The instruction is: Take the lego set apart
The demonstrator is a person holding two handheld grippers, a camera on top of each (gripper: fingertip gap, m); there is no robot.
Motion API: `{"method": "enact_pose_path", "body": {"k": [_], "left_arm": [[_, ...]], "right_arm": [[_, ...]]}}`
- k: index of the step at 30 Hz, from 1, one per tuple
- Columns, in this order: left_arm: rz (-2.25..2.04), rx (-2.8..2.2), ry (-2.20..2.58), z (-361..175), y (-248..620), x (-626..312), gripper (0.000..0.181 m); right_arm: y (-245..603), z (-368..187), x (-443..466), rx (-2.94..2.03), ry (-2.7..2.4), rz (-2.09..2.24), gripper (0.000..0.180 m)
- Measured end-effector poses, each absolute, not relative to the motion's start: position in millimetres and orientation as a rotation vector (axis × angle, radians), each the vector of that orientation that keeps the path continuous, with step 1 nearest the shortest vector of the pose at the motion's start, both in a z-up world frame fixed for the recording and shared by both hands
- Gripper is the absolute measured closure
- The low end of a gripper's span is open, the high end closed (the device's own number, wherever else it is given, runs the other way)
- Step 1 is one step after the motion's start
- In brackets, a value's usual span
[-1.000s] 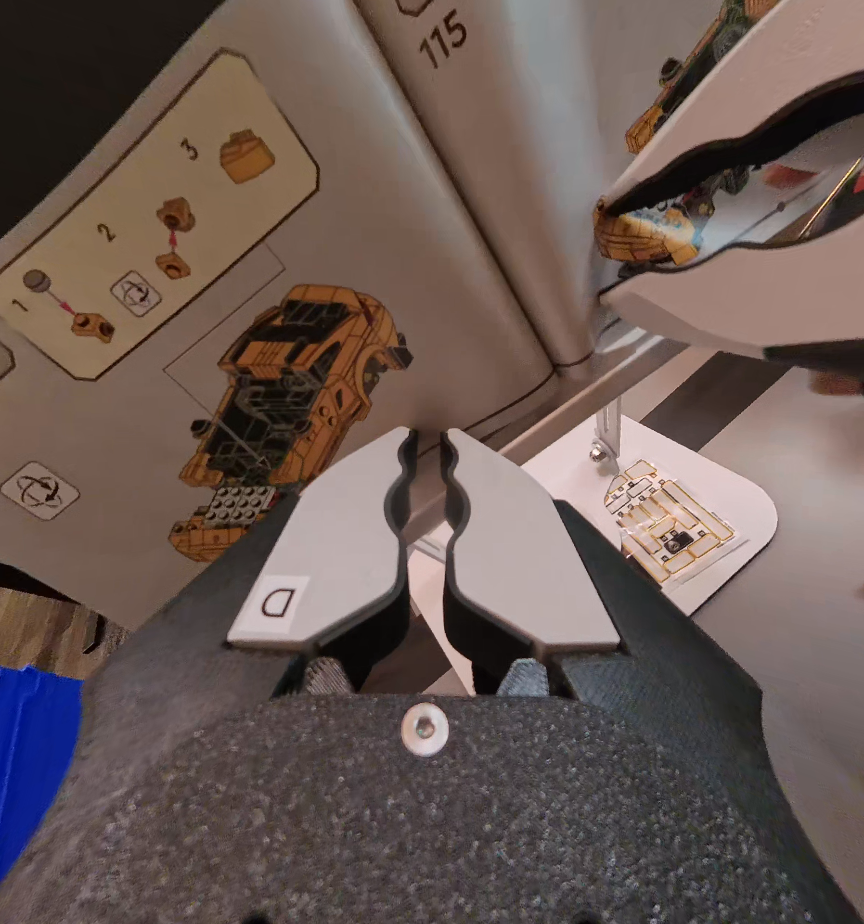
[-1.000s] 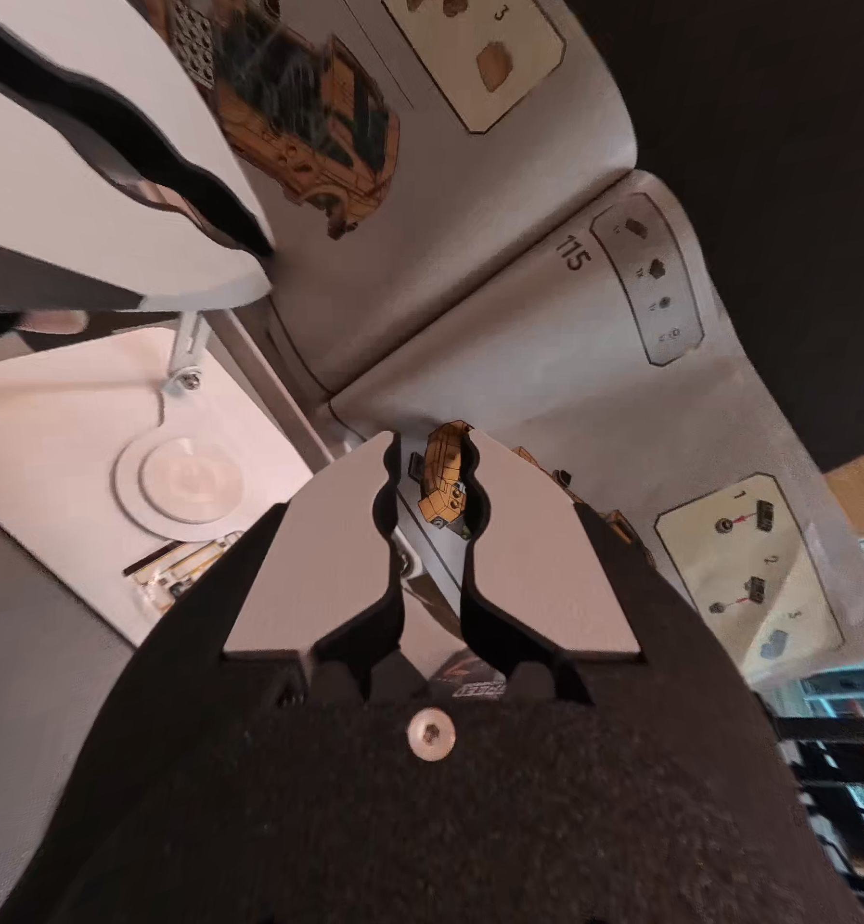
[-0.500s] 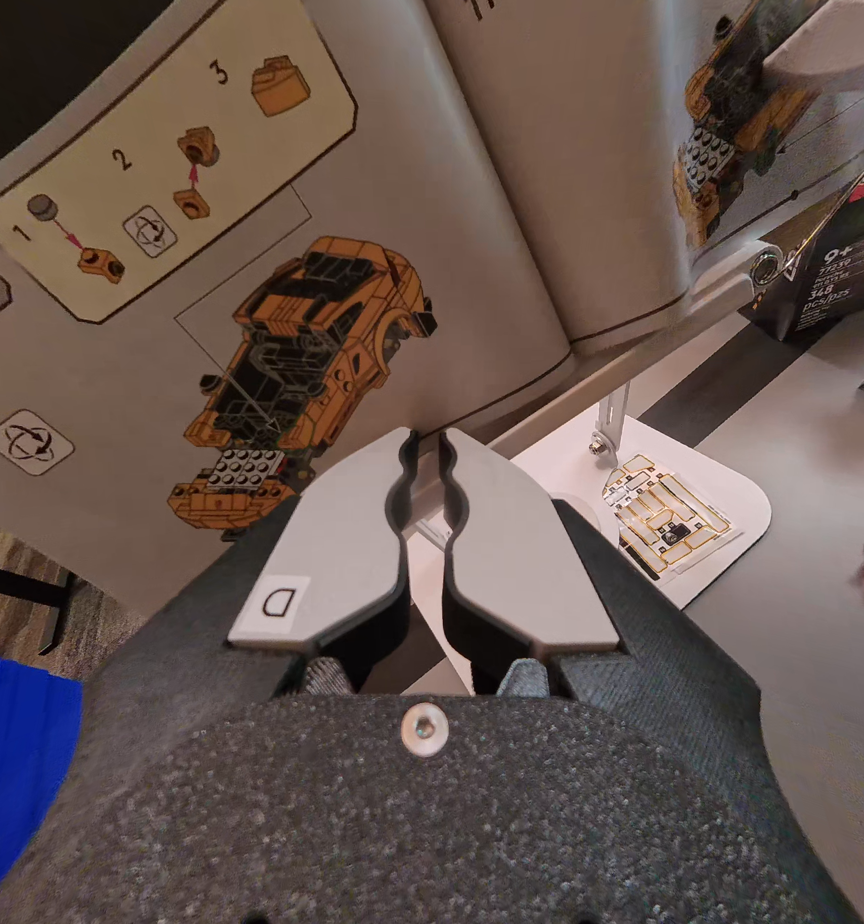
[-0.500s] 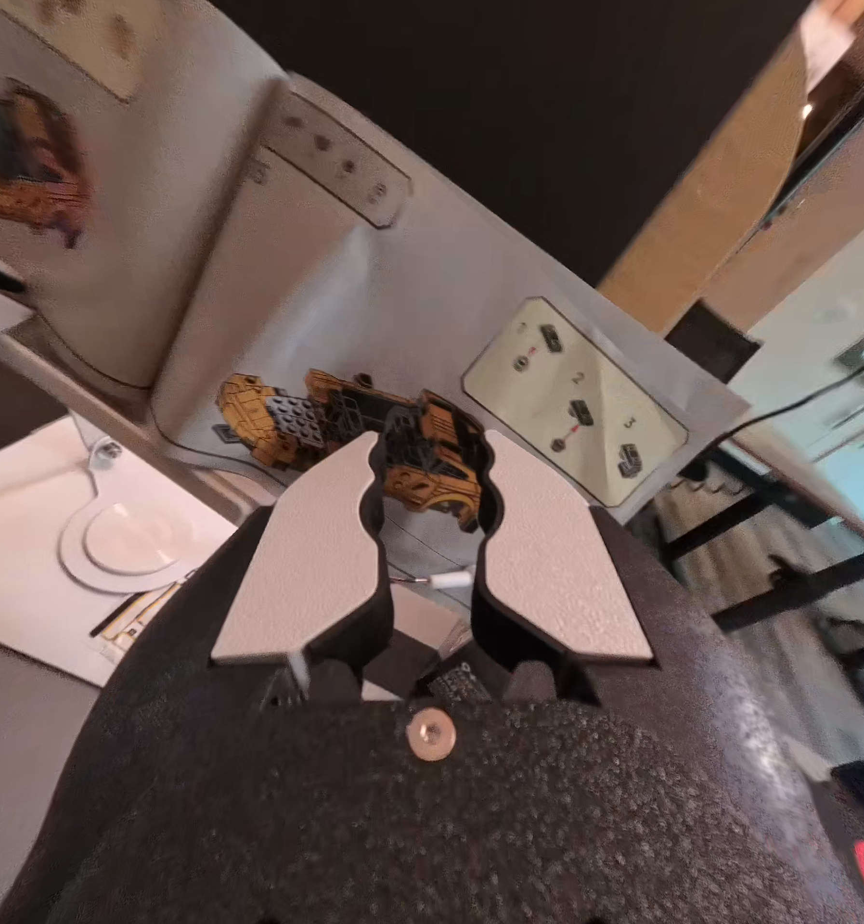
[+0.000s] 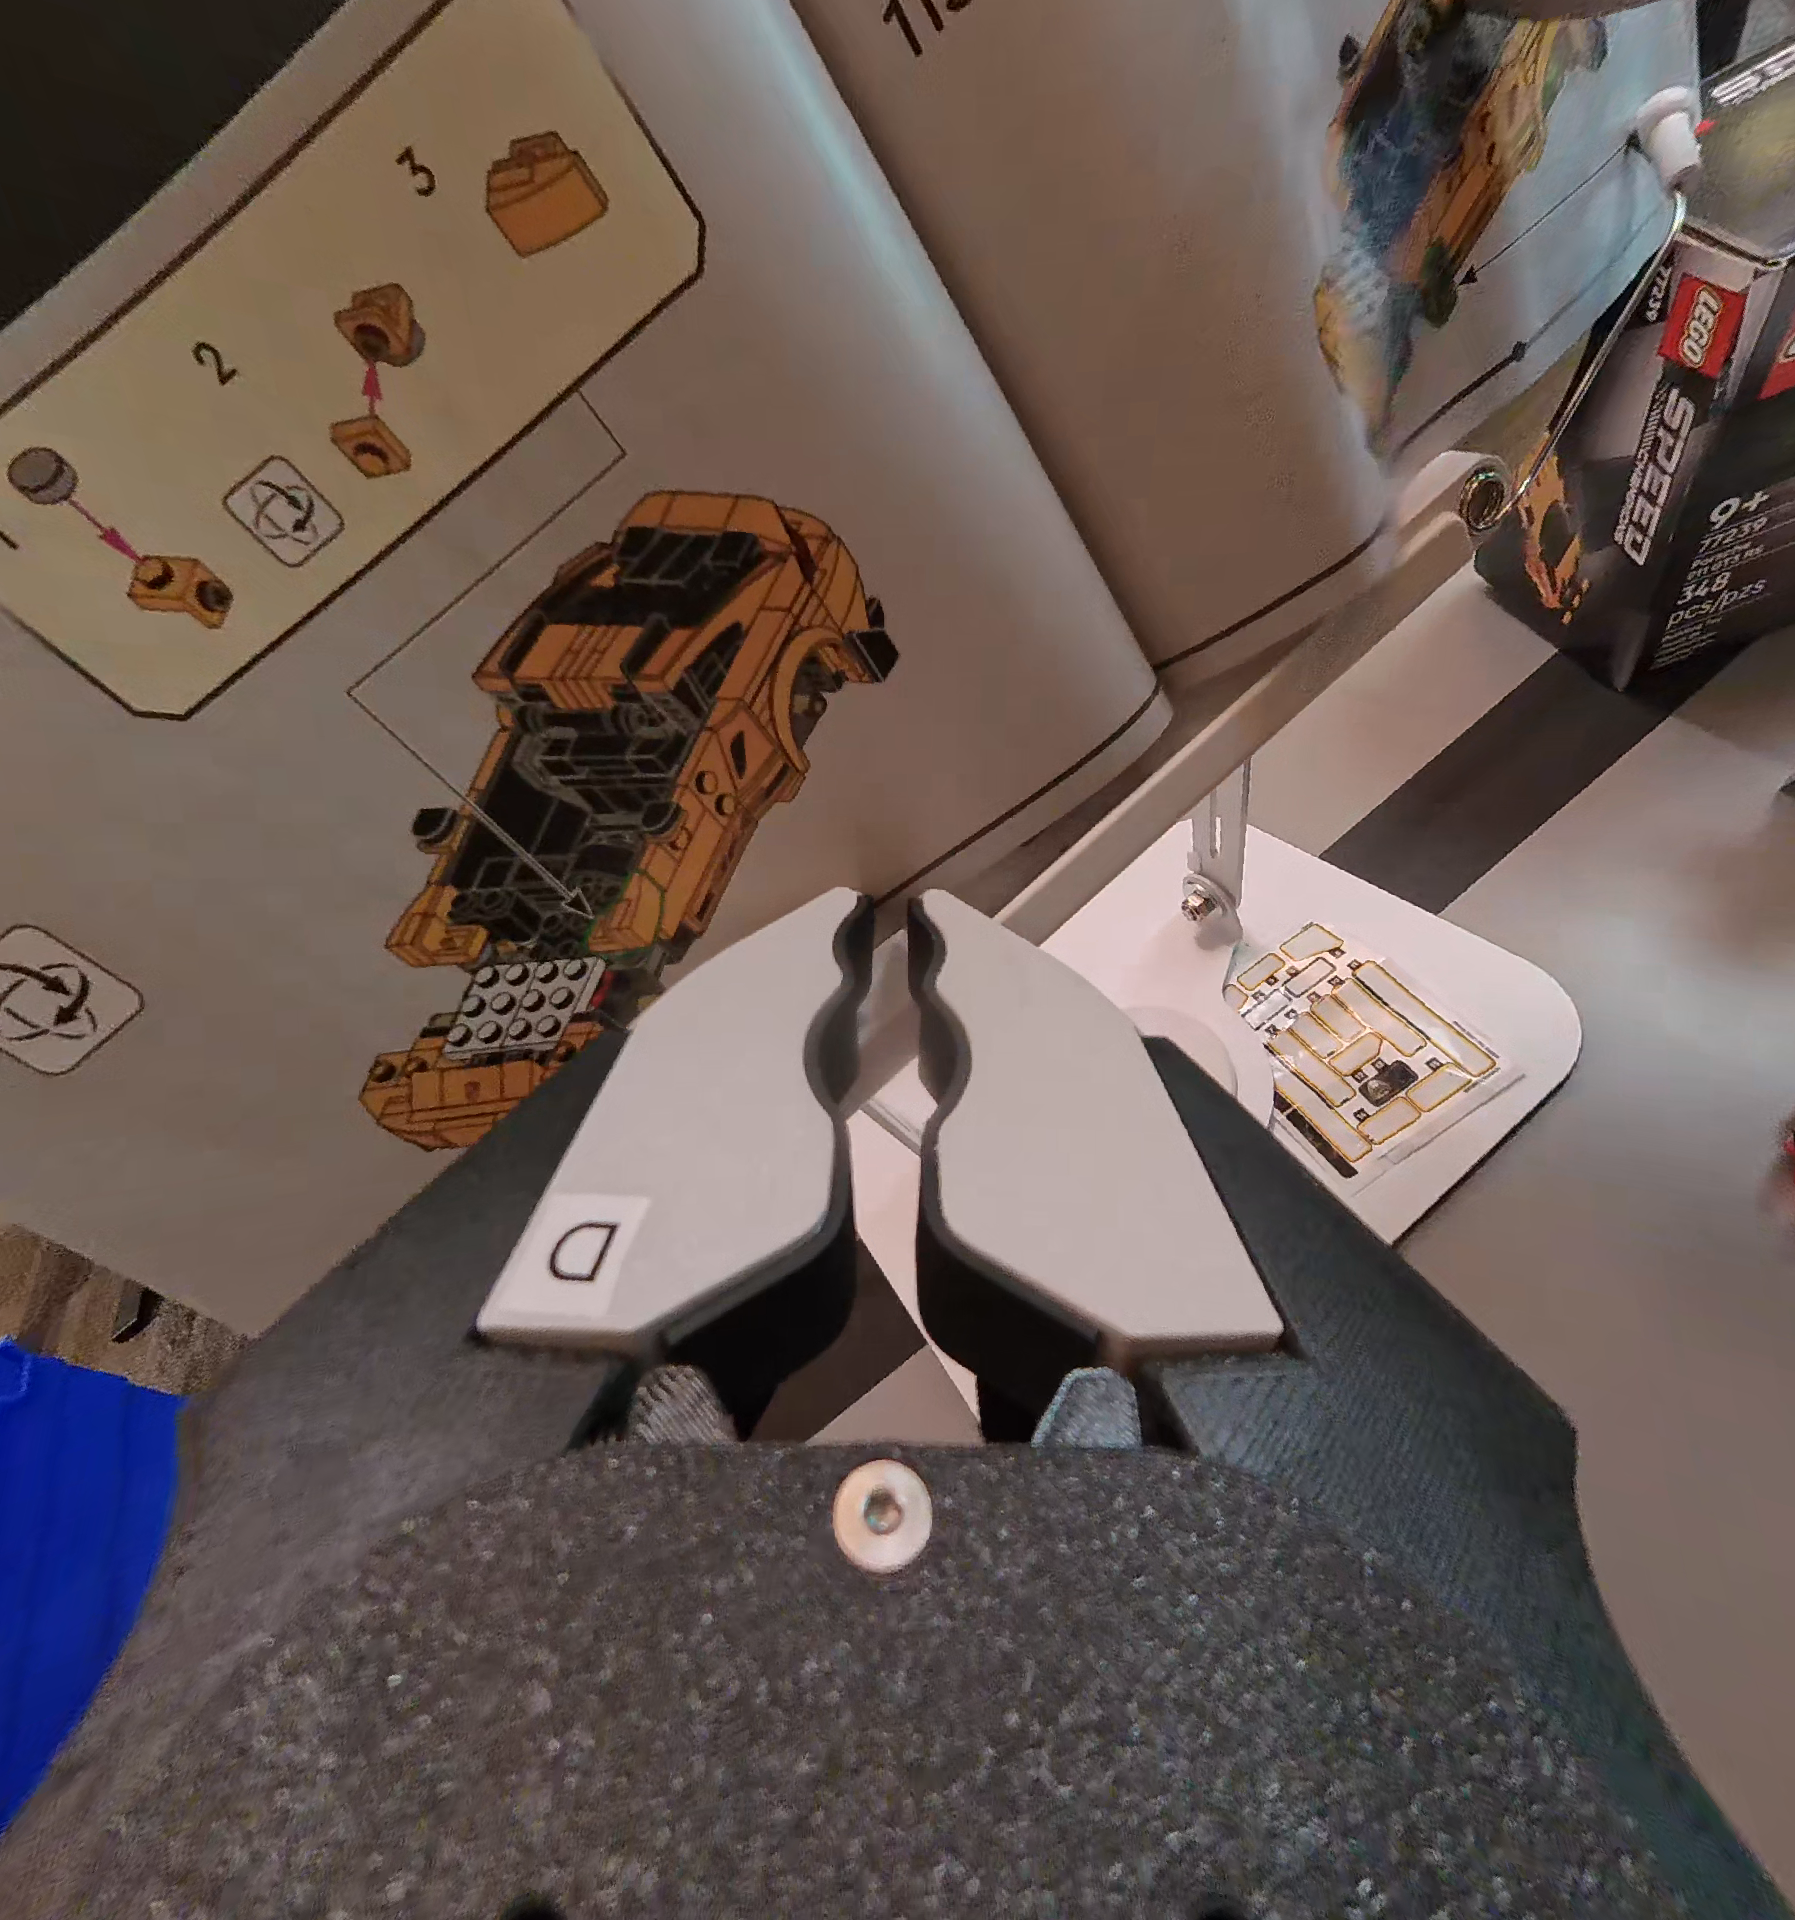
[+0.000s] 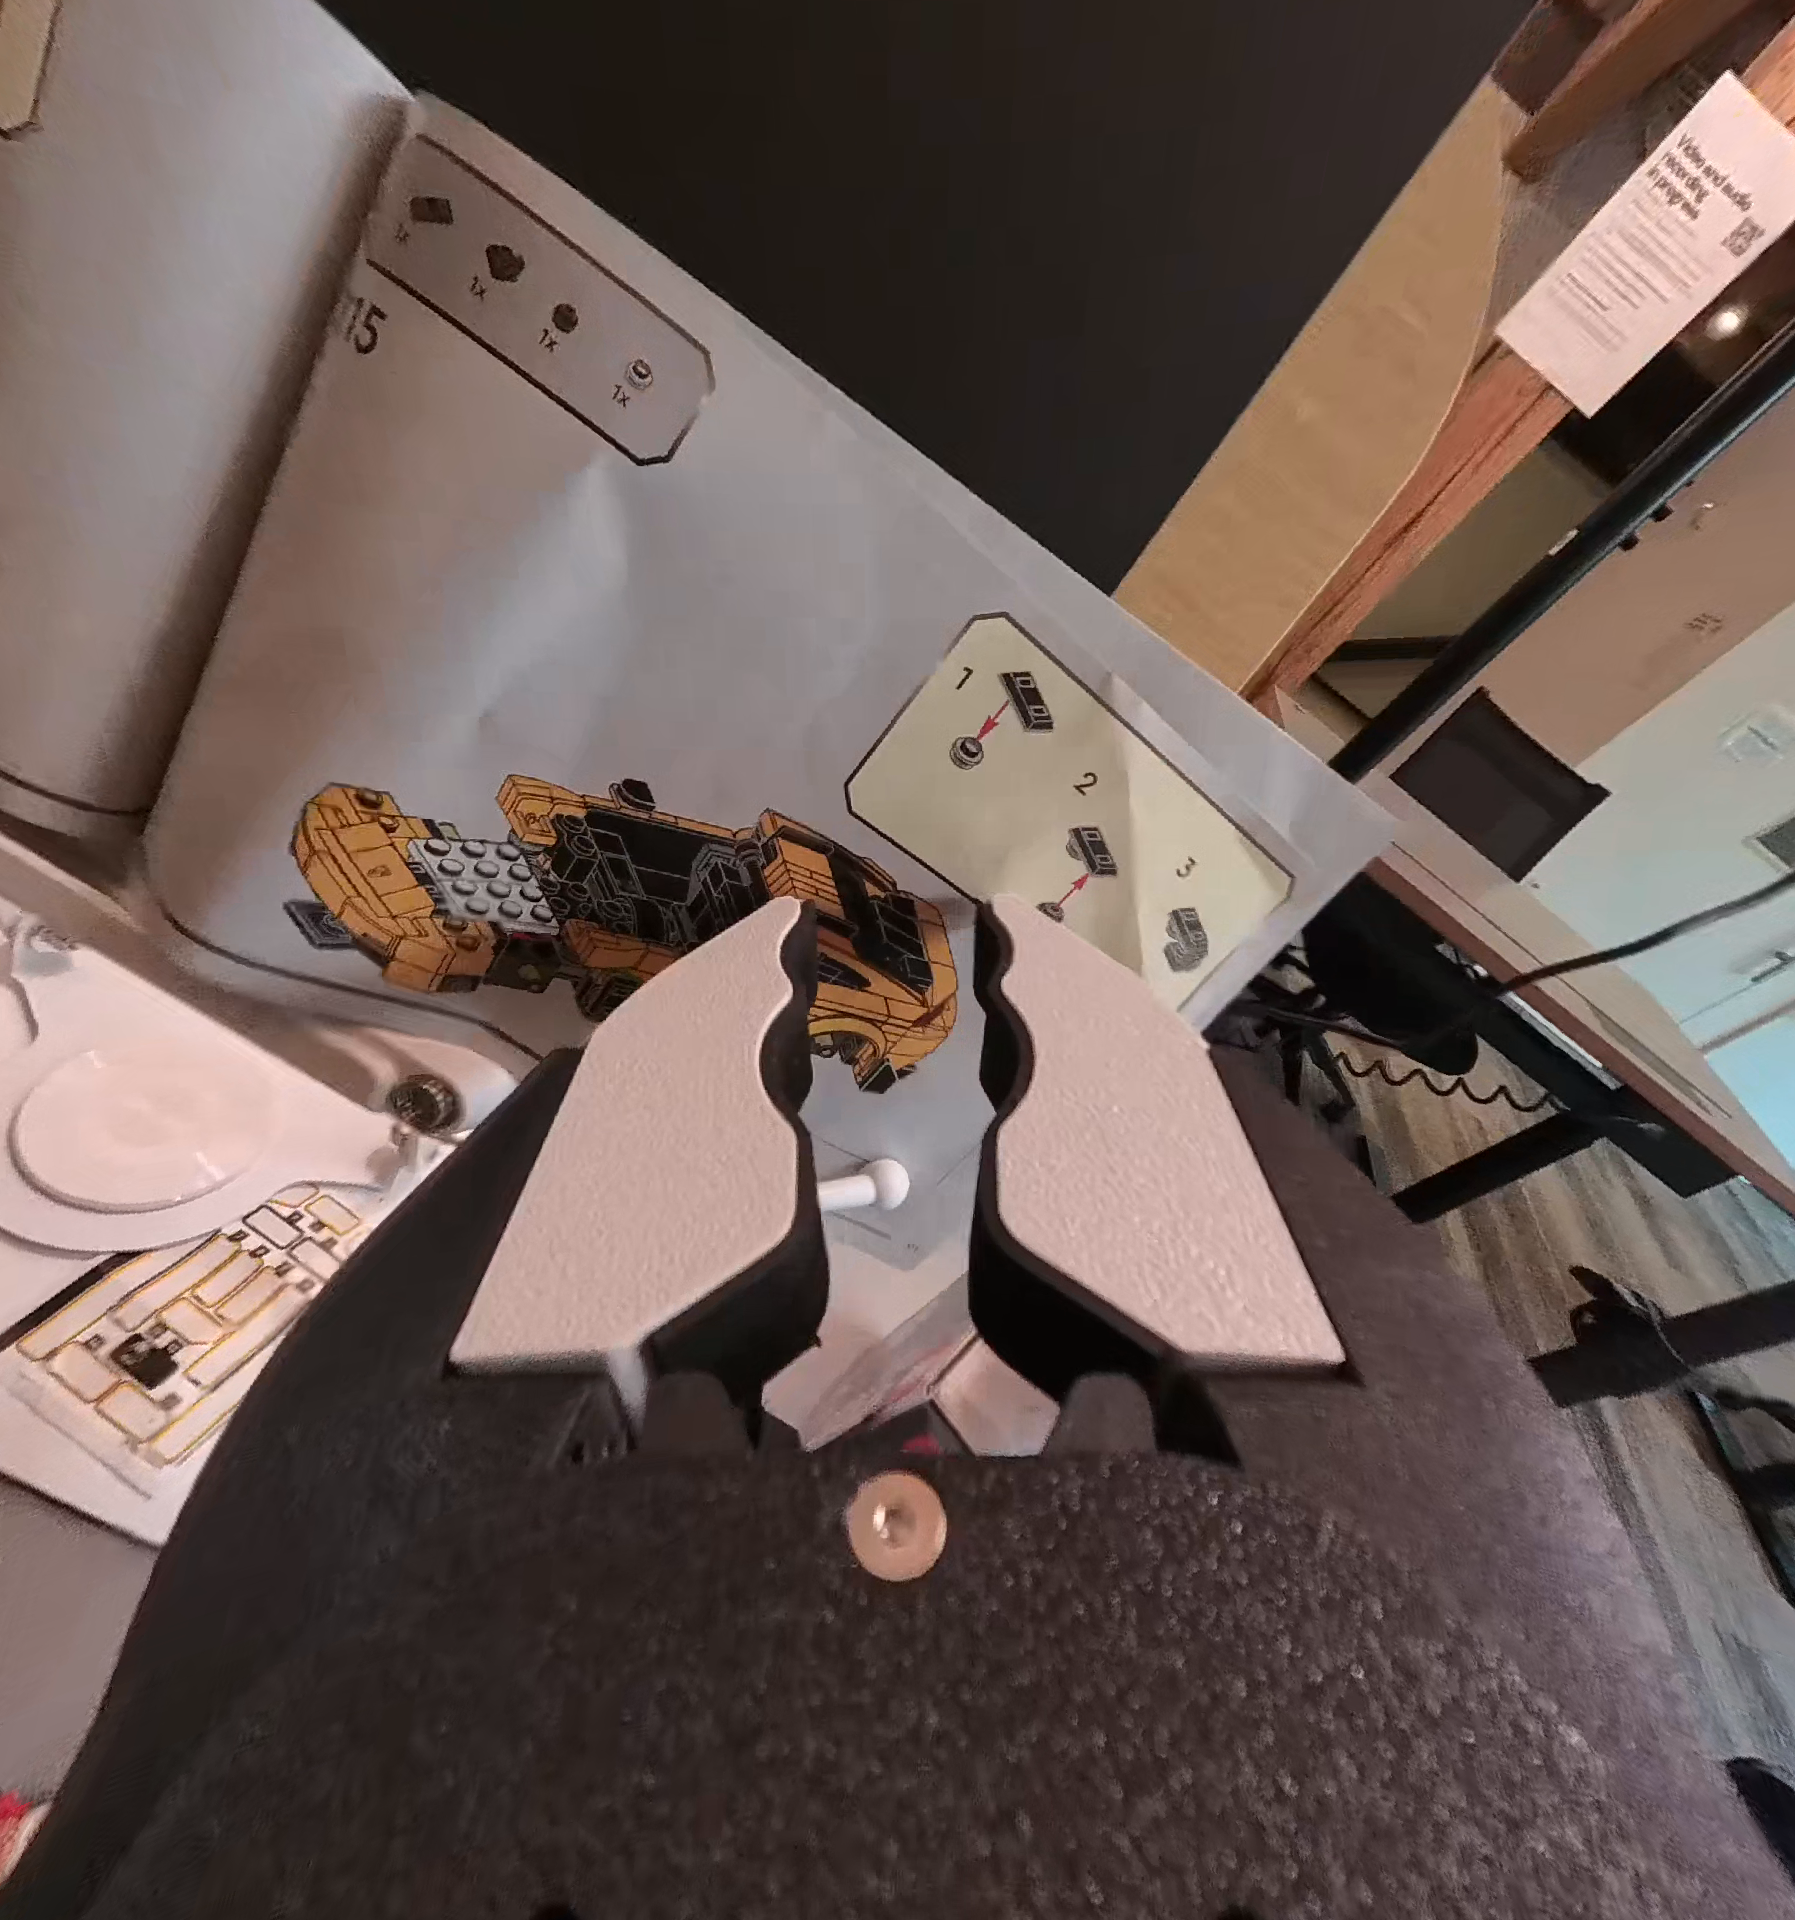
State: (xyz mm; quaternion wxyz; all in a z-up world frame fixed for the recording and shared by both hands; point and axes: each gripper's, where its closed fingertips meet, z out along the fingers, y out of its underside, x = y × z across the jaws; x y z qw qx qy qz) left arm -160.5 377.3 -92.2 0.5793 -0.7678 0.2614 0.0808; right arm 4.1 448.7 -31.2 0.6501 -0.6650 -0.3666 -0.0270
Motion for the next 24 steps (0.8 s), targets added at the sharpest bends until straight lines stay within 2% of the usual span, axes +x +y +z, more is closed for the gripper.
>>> {"method": "enact_pose_path", "body": {"k": [5, 13, 20, 24], "left_arm": [[0.175, -1.715, 0.565, -77.3, 368.2, -159.6, 0.169], [0.009, -1.583, 0.396, -41.6, 318.0, -166.6, 0.174], [-0.144, -1.475, 0.351, -19.1, 258.6, -150.4, 0.181], [-0.118, -1.438, 0.371, -17.5, 225.7, -145.8, 0.181]], "right_arm": [[412.6, -16.2, 7.0, -1.443, -0.778, 0.058, 0.150], [330.7, -7.1, 16.5, -1.403, -0.697, 0.295, 0.148], [299.4, -14.0, 34.0, -1.400, -0.606, 0.365, 0.172], [302.3, -23.8, 34.0, -1.392, -0.572, 0.370, 0.178]]}}
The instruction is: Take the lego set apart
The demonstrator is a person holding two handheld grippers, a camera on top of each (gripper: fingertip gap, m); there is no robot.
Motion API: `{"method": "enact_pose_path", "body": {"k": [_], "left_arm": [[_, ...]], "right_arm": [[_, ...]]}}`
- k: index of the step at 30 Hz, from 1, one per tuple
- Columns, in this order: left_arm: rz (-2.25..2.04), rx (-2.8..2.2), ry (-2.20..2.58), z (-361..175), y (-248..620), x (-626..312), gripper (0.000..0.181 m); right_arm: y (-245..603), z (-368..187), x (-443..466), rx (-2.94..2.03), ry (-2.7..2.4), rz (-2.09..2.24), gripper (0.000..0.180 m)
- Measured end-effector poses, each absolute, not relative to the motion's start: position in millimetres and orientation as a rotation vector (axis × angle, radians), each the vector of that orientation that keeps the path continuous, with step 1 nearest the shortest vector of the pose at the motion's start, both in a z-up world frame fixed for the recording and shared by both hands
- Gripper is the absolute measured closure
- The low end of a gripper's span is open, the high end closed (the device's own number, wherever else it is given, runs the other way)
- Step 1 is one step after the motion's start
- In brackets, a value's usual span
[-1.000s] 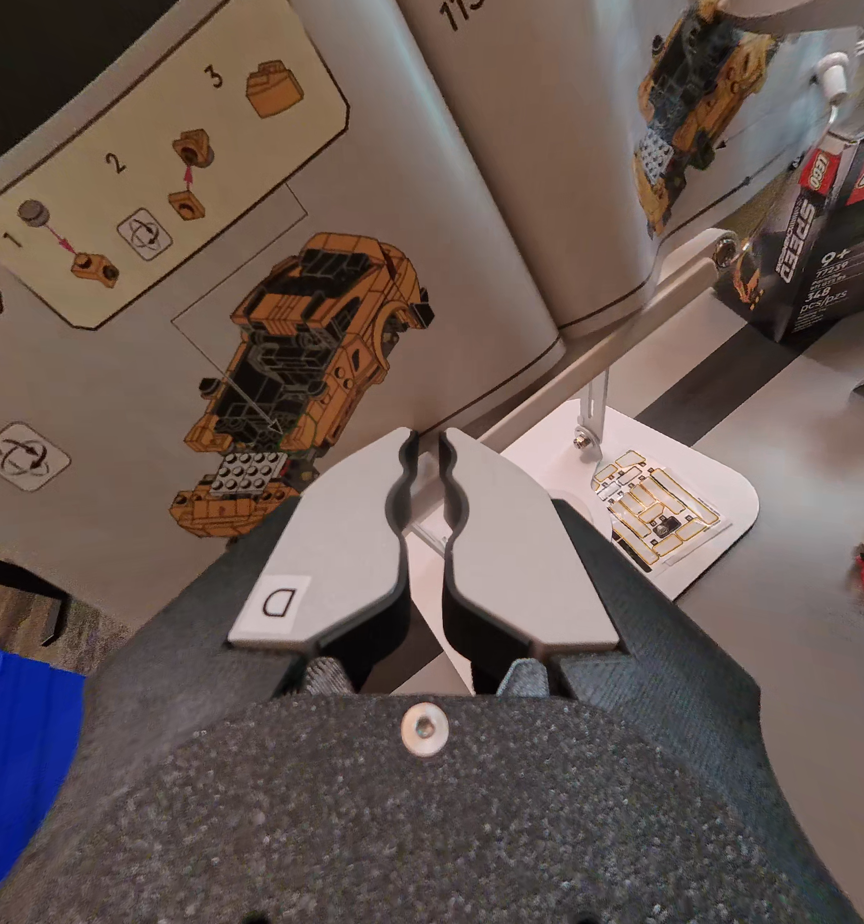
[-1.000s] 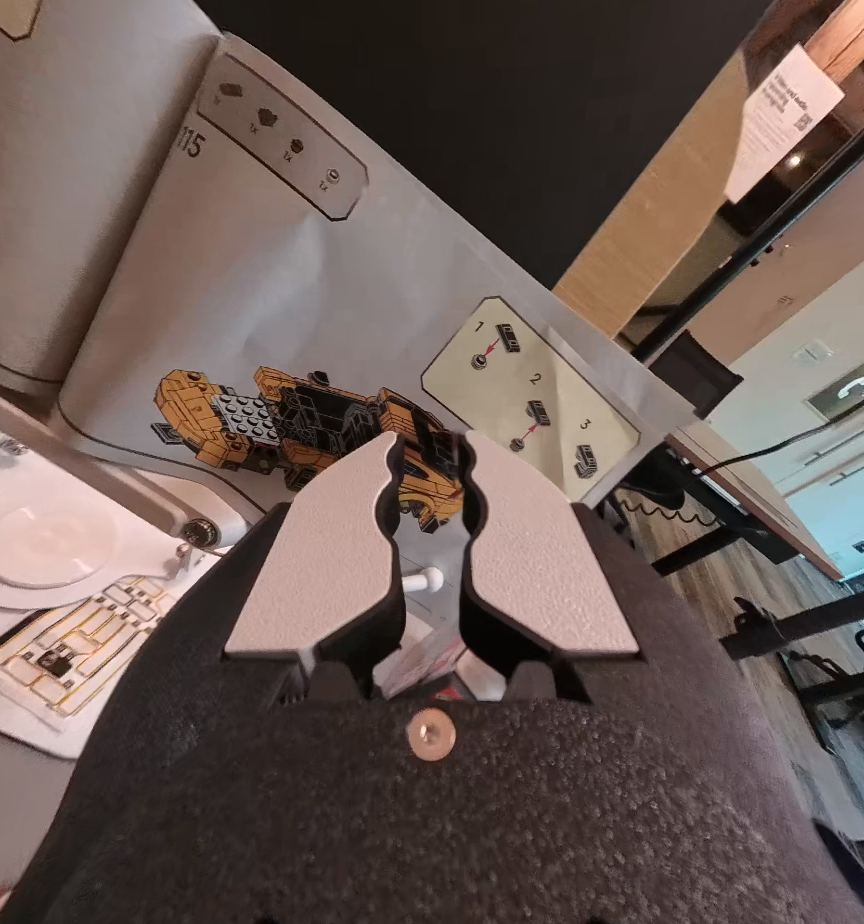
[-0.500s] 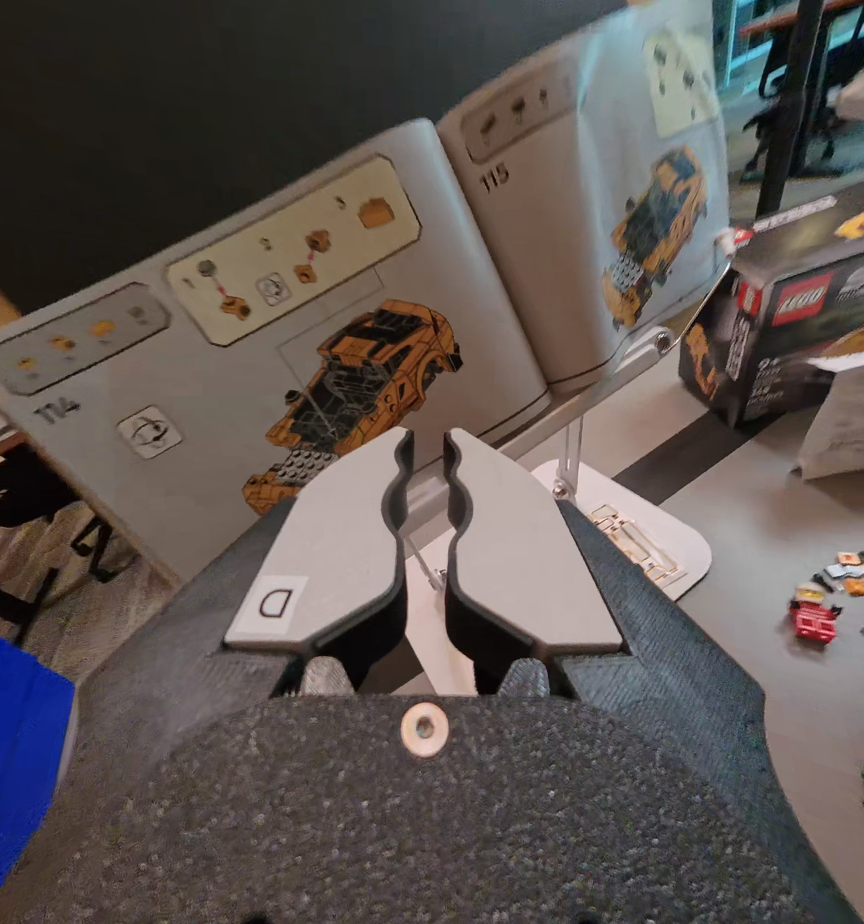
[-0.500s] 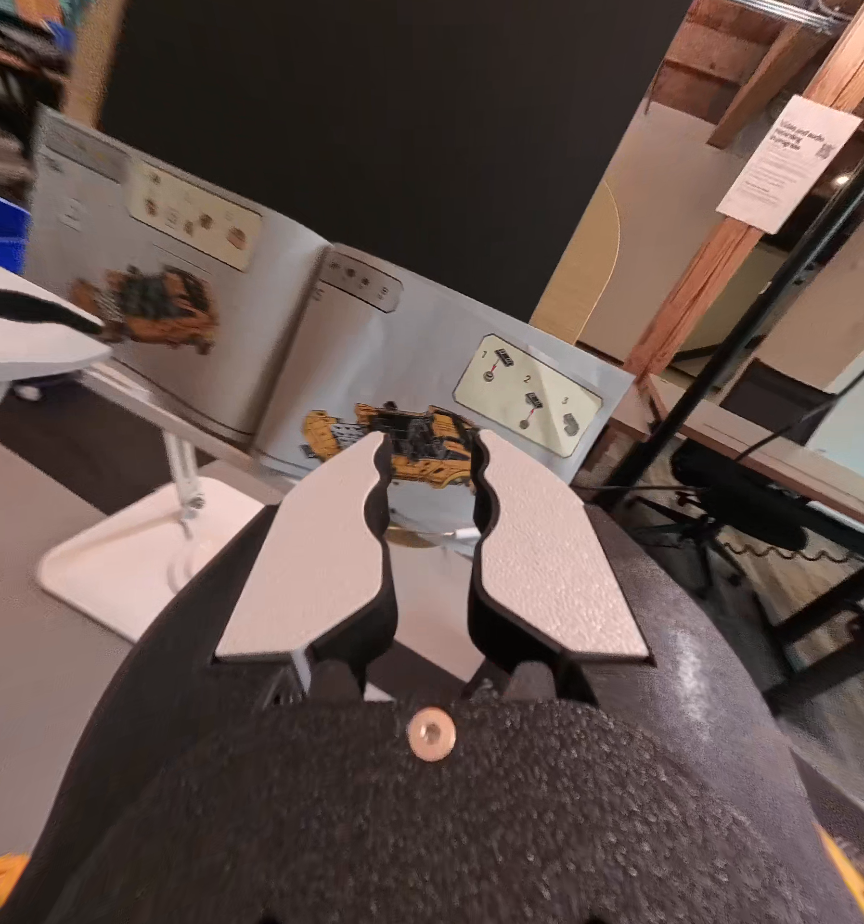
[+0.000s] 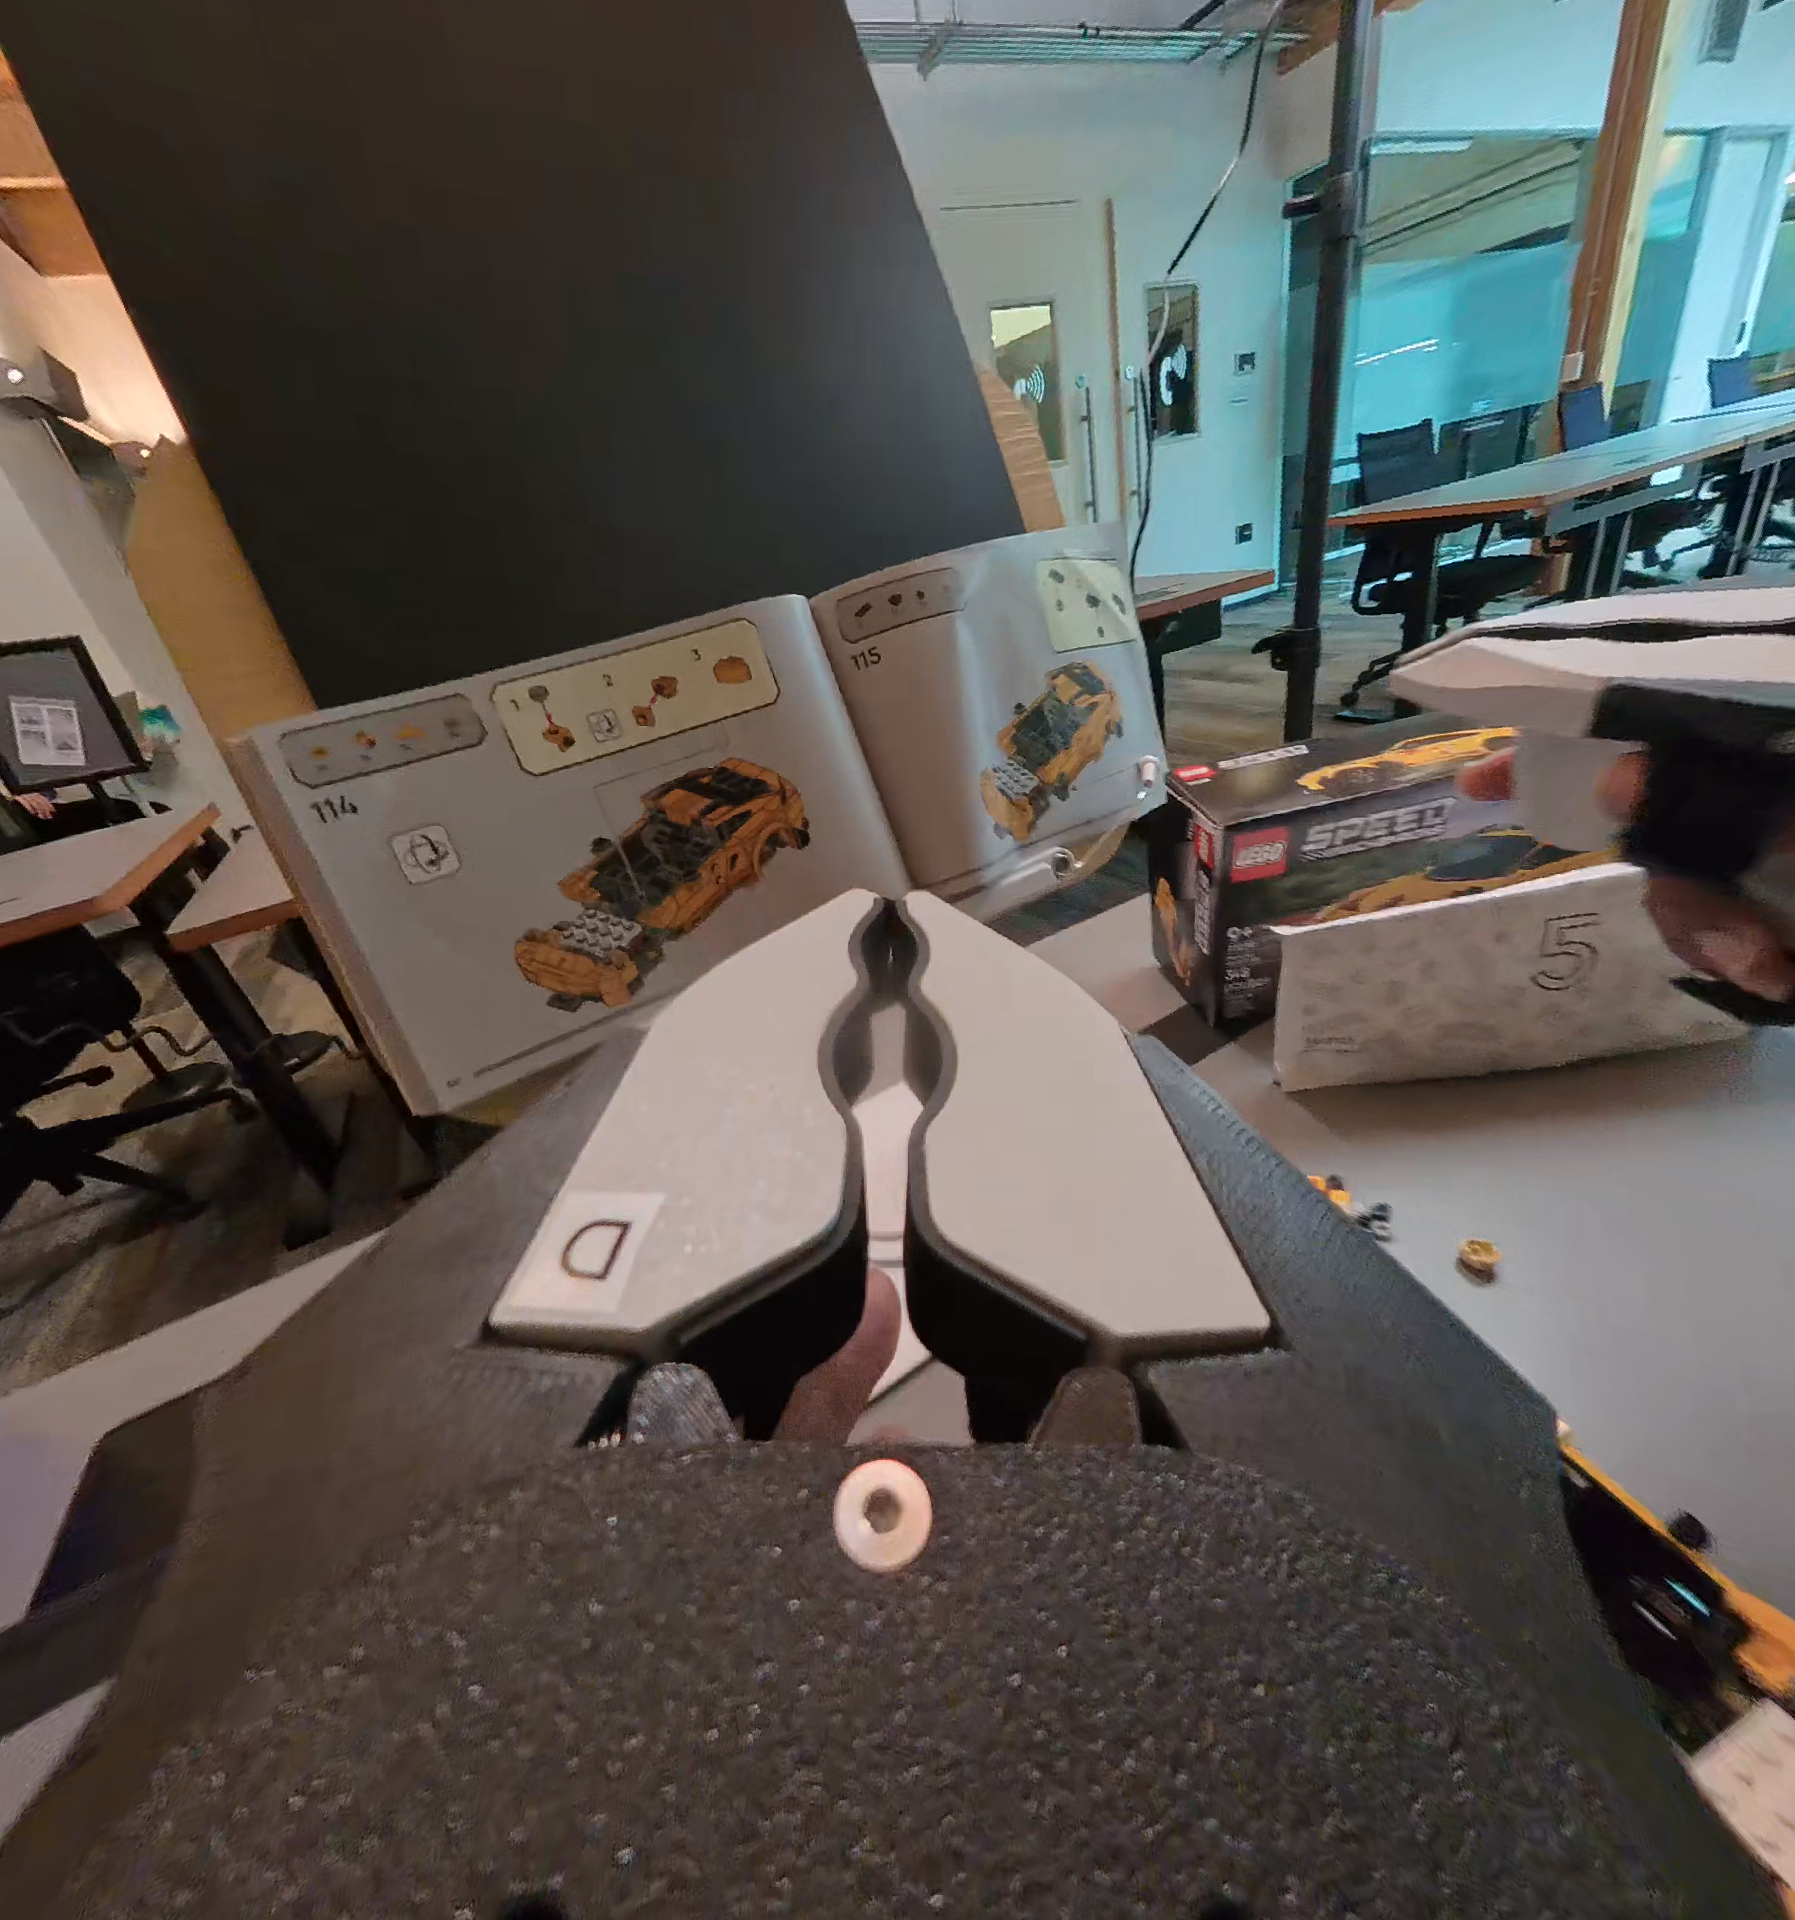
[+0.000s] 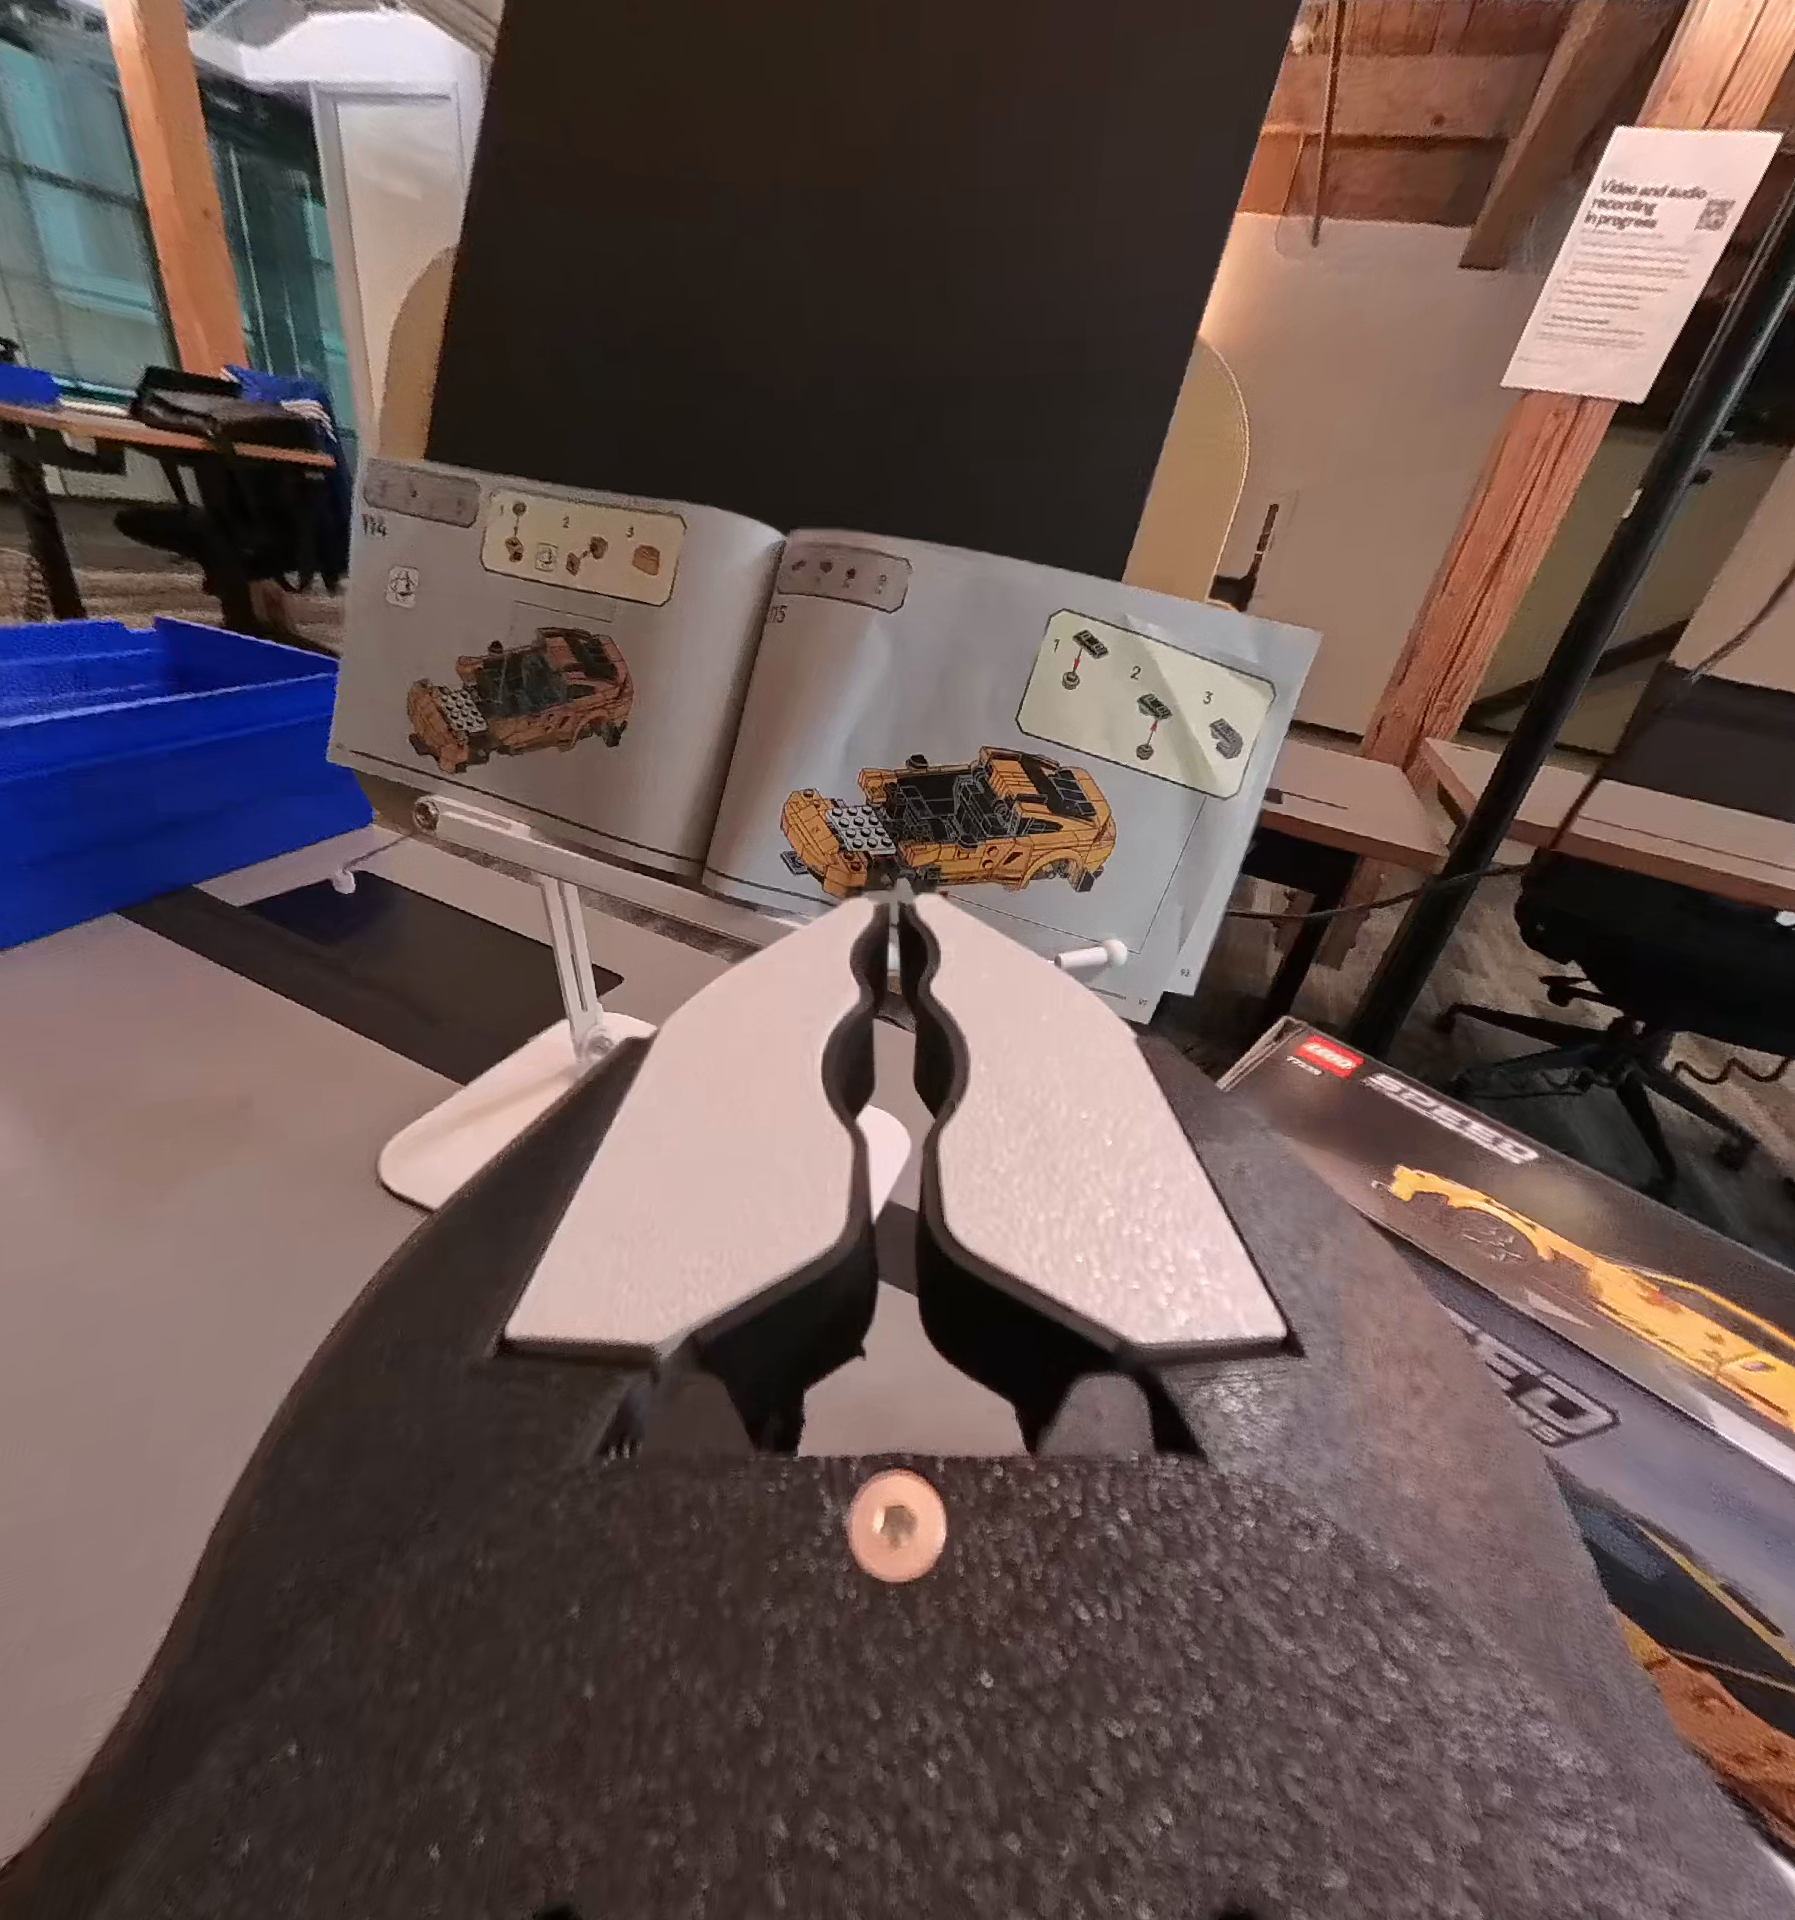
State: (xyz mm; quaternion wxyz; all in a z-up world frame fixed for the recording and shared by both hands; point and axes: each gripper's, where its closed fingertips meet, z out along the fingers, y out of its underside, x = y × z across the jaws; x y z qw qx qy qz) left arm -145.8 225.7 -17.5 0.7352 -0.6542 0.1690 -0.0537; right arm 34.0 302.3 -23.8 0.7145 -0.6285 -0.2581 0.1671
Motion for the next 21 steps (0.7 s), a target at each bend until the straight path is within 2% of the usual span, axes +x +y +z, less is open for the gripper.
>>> {"method": "enact_pose_path", "body": {"k": [11, 21], "left_arm": [[-0.196, -1.570, 0.388, -96.2, 223.6, -146.8, 0.181], [-0.153, -1.506, 0.392, -102.8, 226.8, -154.4, 0.181]], "right_arm": [[315.5, -41.6, 48.2, -1.371, -0.538, 0.407, 0.180], [317.1, -59.9, 40.9, -1.379, -0.563, 0.401, 0.180]]}}
